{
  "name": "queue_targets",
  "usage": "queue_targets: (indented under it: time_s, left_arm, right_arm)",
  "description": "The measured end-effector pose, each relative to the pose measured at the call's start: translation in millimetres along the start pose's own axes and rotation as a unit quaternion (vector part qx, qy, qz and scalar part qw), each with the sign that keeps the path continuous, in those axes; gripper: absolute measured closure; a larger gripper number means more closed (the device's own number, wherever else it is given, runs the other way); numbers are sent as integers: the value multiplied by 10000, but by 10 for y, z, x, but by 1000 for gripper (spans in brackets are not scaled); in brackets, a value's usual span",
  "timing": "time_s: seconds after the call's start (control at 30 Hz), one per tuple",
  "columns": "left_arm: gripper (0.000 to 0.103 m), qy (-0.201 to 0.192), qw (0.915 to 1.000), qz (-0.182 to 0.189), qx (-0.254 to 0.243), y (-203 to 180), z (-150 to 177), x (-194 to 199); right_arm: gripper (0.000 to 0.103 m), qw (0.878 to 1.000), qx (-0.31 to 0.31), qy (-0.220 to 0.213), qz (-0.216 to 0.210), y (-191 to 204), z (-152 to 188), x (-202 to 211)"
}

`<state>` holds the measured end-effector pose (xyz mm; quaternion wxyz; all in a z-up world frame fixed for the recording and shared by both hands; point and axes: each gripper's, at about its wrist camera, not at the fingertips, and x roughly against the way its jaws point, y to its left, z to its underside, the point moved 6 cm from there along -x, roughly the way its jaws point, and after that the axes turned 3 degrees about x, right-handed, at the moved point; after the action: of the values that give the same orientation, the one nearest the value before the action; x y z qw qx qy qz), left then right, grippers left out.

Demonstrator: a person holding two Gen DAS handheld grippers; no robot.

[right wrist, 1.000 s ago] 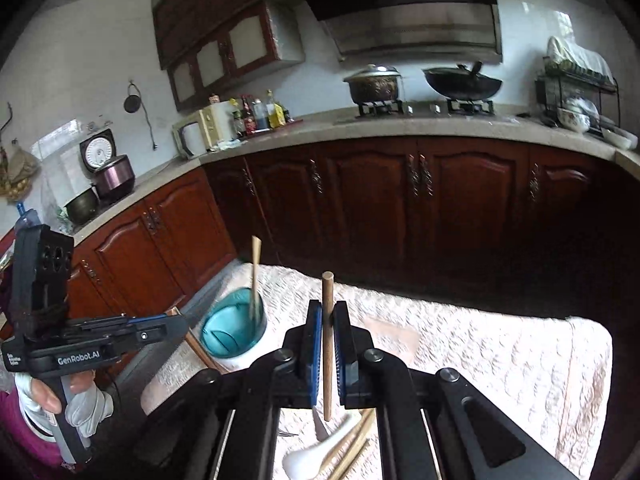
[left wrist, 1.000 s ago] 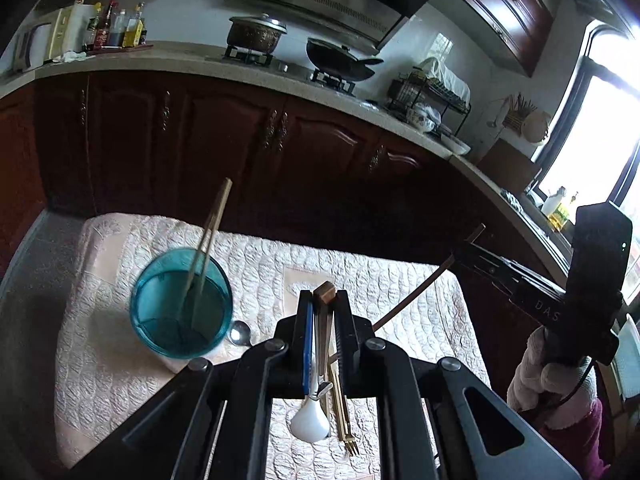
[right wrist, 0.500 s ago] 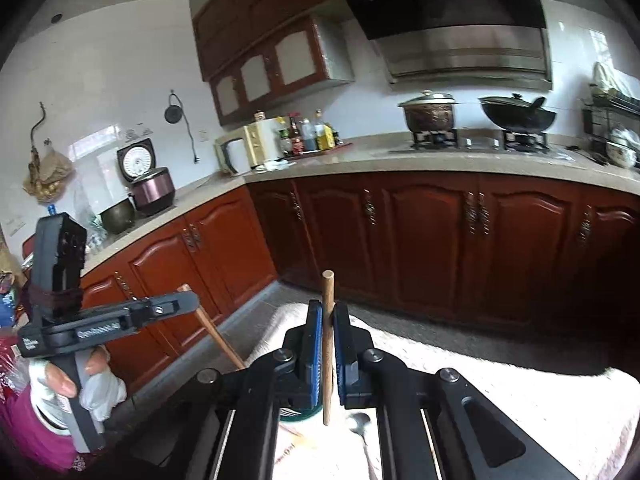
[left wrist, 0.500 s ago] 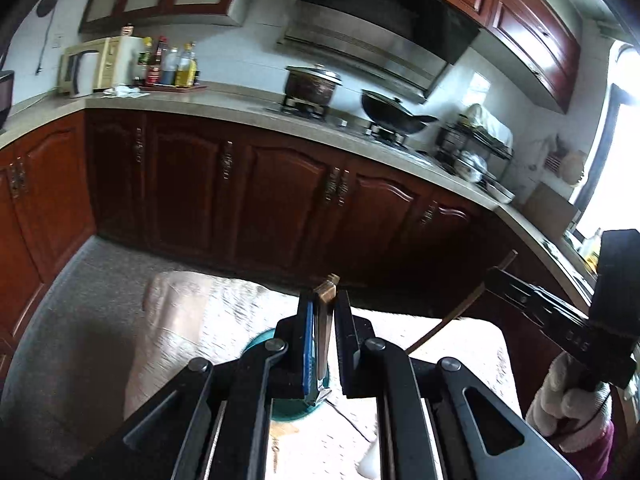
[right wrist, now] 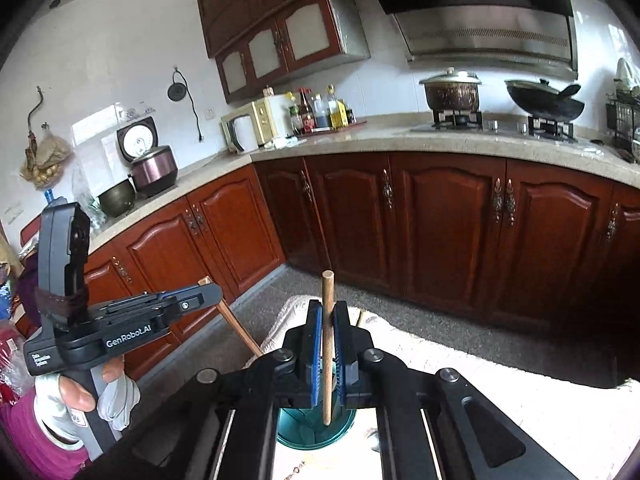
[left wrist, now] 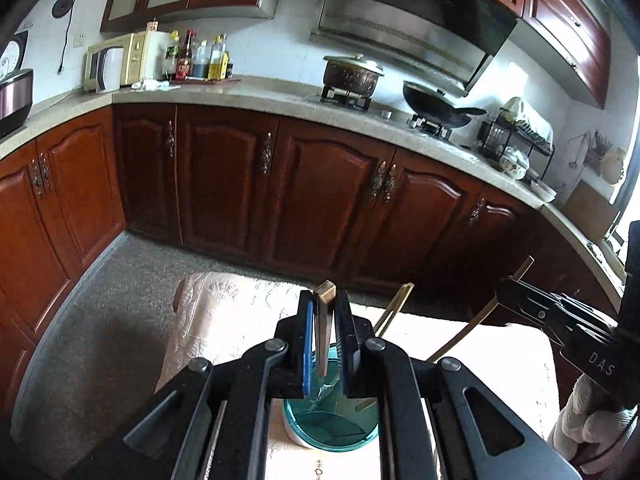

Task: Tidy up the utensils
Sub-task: 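Lower the chopstick into the cup and open the right gripper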

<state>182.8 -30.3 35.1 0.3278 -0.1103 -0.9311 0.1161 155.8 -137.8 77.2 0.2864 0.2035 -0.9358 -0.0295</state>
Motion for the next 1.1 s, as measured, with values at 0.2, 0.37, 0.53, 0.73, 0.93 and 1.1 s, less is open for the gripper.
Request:
queue_targets:
  time_s: [0.2, 0.37, 0.53, 0.73, 0.93, 1.1]
  left_arm:
    - [93, 158, 9998, -115, 21, 57, 91, -192]
    - [93, 303, 9994, -186, -15, 73, 181, -342]
    - [93, 382, 9990, -226, -47, 68, 250, -433]
    - [93, 468, 9986, -242, -77, 63, 300, -515]
    - [93, 570, 9980, -254, -56, 65, 315, -637]
    - [93, 604, 9978, -281, -52, 62, 319, -718]
  right_arm:
    - [96, 9995, -162, 267, -68, -117, 142, -245]
    - [96, 9985, -273, 450, -124, -209, 253, -439]
    - [96, 9974, -321, 622, -151, -242, 358, -596]
    - [96, 9959, -465, 753, -167, -309, 462, -756]
    - [96, 9942, -612, 868, -158, -384, 533, -918]
    - [96, 9936, -725, 861, -132, -440, 524, -1006]
